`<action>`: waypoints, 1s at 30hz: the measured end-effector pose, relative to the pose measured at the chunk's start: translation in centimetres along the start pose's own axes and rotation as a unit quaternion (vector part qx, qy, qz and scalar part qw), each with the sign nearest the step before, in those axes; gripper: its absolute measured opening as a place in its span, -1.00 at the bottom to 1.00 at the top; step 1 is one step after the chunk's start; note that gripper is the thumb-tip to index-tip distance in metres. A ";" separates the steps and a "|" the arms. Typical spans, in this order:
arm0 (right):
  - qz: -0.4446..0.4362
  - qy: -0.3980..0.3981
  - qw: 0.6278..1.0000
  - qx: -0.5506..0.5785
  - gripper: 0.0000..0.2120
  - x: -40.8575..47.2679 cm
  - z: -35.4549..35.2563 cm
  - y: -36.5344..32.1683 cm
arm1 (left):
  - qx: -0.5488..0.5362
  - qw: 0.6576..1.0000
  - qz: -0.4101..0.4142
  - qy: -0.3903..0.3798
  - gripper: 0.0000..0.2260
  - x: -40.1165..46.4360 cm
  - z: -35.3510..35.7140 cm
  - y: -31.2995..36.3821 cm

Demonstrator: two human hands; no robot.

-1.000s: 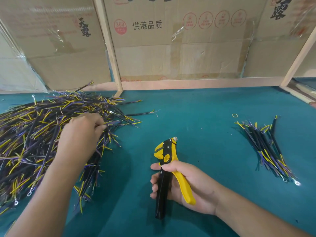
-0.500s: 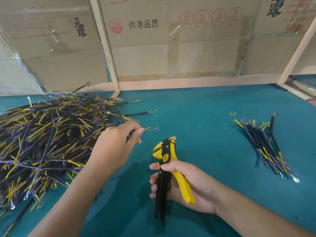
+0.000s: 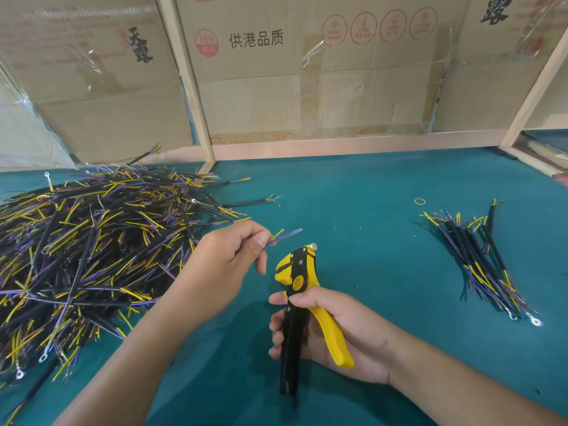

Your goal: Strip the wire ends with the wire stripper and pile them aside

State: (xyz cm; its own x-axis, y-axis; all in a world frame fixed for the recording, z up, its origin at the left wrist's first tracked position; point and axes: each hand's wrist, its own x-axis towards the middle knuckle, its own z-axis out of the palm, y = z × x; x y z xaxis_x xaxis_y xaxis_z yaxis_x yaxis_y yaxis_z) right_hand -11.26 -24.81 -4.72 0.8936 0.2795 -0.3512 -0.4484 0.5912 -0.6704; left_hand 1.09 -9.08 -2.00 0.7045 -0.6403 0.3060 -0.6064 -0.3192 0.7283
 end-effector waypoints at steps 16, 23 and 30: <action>-0.029 -0.132 0.991 0.012 -0.65 -0.2 0.0 0.6 | -0.035 0.951 0.055 0.303 -0.71 -1.7 6.1 3.8; -0.037 -0.135 0.990 -0.006 -0.59 -0.2 0.0 1.0 | -0.007 0.957 0.101 0.272 -0.79 -1.3 5.4 4.1; -0.076 -0.077 0.993 0.036 -0.43 0.0 -0.6 -0.3 | -0.521 0.810 -0.055 0.266 -0.80 0.7 1.2 2.7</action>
State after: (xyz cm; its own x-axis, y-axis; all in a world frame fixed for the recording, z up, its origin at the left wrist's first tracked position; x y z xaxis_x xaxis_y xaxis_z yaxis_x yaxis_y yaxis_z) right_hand -11.15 -25.44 -4.97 0.9460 0.2919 -0.1409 -0.3099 0.6869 -0.6574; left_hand -0.48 -11.21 -0.55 0.9601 -0.1687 0.2230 -0.0846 0.5849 0.8067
